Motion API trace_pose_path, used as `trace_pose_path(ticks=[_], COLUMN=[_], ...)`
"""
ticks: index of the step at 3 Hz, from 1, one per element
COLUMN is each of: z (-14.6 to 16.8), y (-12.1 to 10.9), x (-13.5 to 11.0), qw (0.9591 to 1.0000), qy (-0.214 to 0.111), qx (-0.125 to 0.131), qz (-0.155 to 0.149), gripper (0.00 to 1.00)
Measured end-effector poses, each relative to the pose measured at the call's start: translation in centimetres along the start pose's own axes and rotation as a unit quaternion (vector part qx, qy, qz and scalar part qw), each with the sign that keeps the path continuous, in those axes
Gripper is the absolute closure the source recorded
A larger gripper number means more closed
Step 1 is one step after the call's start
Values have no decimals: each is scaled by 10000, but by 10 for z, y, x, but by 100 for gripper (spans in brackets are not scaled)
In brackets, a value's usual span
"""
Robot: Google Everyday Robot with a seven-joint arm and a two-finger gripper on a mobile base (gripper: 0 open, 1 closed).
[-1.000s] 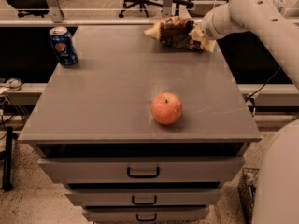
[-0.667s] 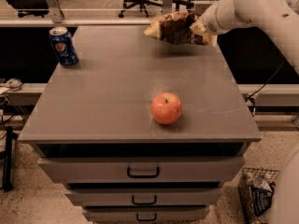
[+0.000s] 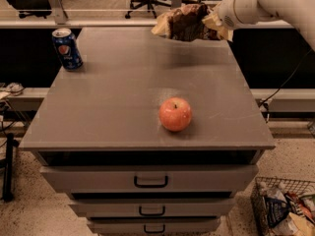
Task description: Move brown chip bag near apple
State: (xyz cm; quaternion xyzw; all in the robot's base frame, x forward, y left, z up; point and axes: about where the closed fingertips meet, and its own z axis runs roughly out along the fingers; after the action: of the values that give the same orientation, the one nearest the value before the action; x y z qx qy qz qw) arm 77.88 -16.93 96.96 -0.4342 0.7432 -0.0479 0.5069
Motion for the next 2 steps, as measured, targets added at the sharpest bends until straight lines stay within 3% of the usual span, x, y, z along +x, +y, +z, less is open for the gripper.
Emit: trace_pose_path(ticks=[2], z=[-50], y=[37], x=[8], qw=[9995], qy=[12], qx=[-230], qz=[-236], gripper=[100])
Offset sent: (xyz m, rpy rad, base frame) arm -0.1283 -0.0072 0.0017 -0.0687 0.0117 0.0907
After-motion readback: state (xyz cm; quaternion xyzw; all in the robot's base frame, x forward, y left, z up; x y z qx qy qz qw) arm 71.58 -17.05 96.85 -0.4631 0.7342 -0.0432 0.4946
